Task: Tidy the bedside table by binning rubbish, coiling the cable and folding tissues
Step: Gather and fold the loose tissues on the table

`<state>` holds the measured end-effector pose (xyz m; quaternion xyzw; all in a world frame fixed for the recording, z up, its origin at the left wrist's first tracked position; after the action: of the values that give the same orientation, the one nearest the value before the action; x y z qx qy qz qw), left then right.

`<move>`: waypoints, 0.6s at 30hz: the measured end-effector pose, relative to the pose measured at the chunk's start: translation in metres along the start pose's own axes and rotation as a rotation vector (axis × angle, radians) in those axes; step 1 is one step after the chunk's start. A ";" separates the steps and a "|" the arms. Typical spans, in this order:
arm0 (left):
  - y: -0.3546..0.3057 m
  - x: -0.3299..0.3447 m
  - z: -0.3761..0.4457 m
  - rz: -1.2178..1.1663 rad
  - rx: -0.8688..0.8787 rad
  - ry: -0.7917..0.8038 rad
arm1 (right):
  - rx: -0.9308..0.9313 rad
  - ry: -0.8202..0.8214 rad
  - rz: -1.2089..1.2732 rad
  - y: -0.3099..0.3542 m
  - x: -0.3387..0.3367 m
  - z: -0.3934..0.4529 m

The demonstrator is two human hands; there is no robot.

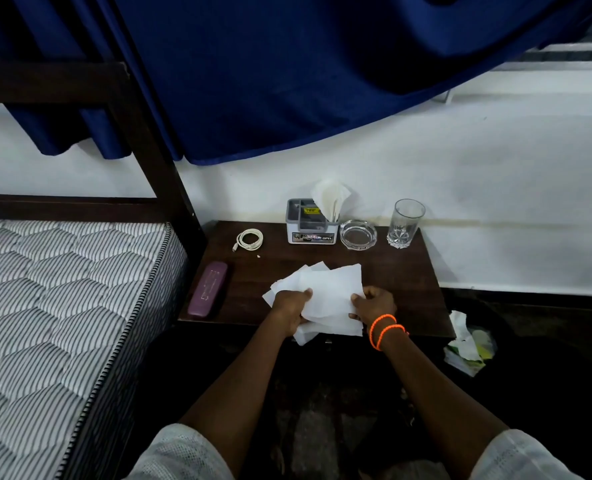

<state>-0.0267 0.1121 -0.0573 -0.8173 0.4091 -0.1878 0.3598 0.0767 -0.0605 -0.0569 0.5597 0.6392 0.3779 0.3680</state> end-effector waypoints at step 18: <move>-0.073 0.010 -0.024 -0.051 0.201 0.229 | 0.179 0.295 0.308 0.049 0.002 -0.005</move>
<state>0.0040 0.1237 0.0129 -0.7604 0.4056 -0.3291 0.3859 0.0938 -0.0547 -0.0106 0.6196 0.6240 0.4493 0.1574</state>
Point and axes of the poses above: each hand's wrist, its own z-axis towards the middle knuckle, its own x-axis out of the palm, y = z × x, the point moved 6 cm from there along z, towards the middle knuckle, and after that the axes turned 10 degrees about z, right-handed, at the moved point
